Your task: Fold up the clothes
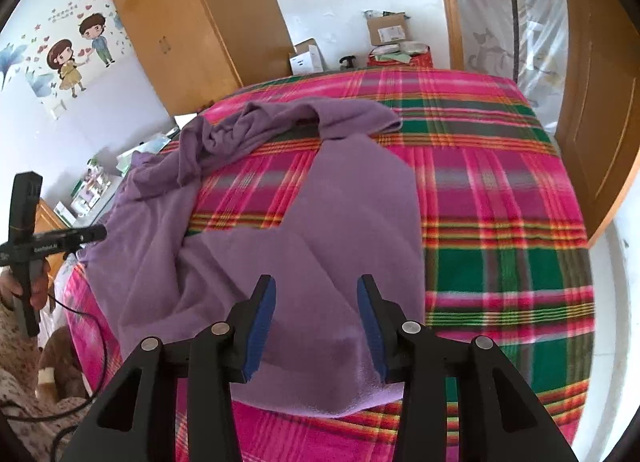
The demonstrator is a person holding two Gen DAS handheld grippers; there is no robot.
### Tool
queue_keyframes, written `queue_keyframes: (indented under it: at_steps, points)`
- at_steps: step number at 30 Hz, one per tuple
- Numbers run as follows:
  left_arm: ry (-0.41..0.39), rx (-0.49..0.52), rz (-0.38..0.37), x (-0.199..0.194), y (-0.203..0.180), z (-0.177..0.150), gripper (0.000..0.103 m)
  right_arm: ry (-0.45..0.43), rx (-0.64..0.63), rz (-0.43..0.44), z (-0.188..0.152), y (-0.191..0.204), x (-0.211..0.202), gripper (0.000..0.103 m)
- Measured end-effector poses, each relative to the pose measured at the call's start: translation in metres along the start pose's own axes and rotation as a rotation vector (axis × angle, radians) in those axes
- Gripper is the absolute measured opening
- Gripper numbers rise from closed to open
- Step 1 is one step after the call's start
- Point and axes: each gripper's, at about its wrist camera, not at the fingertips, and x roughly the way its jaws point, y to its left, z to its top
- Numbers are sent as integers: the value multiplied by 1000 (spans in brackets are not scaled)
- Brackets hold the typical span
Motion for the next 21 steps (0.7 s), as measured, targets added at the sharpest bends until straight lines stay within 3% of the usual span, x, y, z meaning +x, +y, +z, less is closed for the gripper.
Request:
queue_keyframes:
  at_steps: [9,12,14,21]
  points:
    - [31,57,65,4,-7,-32,30,63,29,42,-3,-11,31,43]
    - [49,44,81,6,-3,-37,30,55,24,64,-6,-12,30,27]
    - [55,37,88,6,-1,-40,30,50,2,67,-8,-9,27,11]
    - [45,29,101,5,-2,-43,30,-56,9,42,-11,-14,2,6]
